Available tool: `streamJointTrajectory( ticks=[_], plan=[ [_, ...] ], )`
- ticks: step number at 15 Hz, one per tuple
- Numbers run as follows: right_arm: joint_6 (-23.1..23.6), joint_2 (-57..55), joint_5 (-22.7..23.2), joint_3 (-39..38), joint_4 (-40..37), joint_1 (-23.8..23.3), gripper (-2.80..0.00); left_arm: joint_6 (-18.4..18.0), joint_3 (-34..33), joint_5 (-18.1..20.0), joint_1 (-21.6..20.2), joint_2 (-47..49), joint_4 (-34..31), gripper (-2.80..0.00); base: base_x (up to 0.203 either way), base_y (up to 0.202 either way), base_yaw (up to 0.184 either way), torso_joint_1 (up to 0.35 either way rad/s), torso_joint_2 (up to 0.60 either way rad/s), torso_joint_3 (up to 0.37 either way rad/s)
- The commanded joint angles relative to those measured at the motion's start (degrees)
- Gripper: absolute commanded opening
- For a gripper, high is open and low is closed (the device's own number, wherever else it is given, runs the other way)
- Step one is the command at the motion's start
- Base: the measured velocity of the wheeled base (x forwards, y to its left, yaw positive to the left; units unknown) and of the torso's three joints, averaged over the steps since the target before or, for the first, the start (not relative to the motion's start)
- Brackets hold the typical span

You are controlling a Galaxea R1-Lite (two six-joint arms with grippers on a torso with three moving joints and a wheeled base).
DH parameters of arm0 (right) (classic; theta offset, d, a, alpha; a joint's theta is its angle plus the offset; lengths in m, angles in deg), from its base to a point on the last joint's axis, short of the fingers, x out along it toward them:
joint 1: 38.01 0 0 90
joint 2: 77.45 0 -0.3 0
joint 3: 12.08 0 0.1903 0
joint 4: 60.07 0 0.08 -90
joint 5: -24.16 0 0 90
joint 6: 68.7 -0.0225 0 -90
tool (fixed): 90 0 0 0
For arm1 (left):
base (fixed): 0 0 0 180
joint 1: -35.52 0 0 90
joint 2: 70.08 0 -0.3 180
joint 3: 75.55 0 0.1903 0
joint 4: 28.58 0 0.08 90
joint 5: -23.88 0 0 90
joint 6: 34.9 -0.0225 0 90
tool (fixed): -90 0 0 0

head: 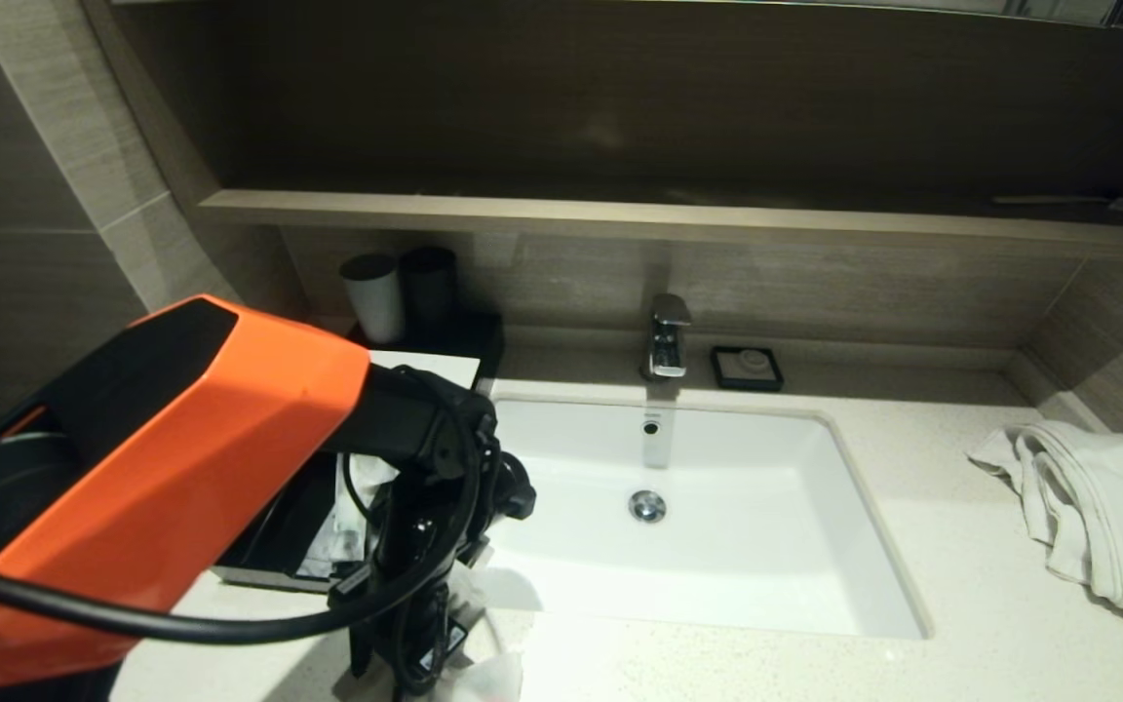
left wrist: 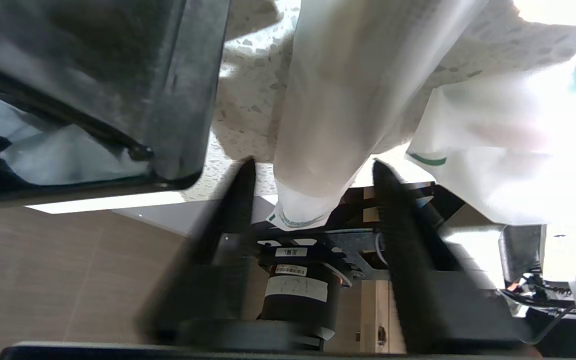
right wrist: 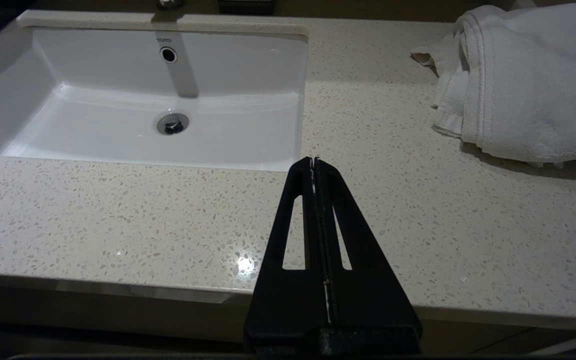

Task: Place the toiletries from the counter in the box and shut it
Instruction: Pick up the bathroom toiletry

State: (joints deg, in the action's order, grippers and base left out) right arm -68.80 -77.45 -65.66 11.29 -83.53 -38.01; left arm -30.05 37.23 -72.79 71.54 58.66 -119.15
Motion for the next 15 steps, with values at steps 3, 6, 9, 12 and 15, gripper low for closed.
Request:
streamJointTrajectory(
  ticks=[3,6,9,12,15],
  plan=[
    [0.01,0.00,-0.01,0.00,0.01,0.00,-2.80,-0.02,0.05,-0.10,0.01,0.10,-0.43,-2.80,0.000,0.000,0.000,0.000,0.00,0.000],
    [0.01,0.00,-0.01,0.00,0.01,0.00,-2.80,-0.11,0.20,-0.13,0.10,-0.22,-0.47,-2.80,0.000,0.000,0.000,0.000,0.00,0.000],
    [0.01,0.00,-0.01,0.00,0.01,0.00,-2.80,-0.11,0.42,-0.10,0.39,-0.62,-0.35,-2.80,0.000,0.000,0.000,0.000,0.00,0.000],
    [0.01,0.00,-0.01,0.00,0.01,0.00,-2.80,-0.11,0.59,0.14,1.58,-1.44,0.14,-2.80,0.000,0.000,0.000,0.000,0.00,0.000],
    [0.01,0.00,-0.01,0.00,0.01,0.00,-2.80,-0.02,1.94,0.16,2.28,-2.09,0.07,-2.80,0.000,0.000,0.000,0.000,0.00,0.000]
  ],
)
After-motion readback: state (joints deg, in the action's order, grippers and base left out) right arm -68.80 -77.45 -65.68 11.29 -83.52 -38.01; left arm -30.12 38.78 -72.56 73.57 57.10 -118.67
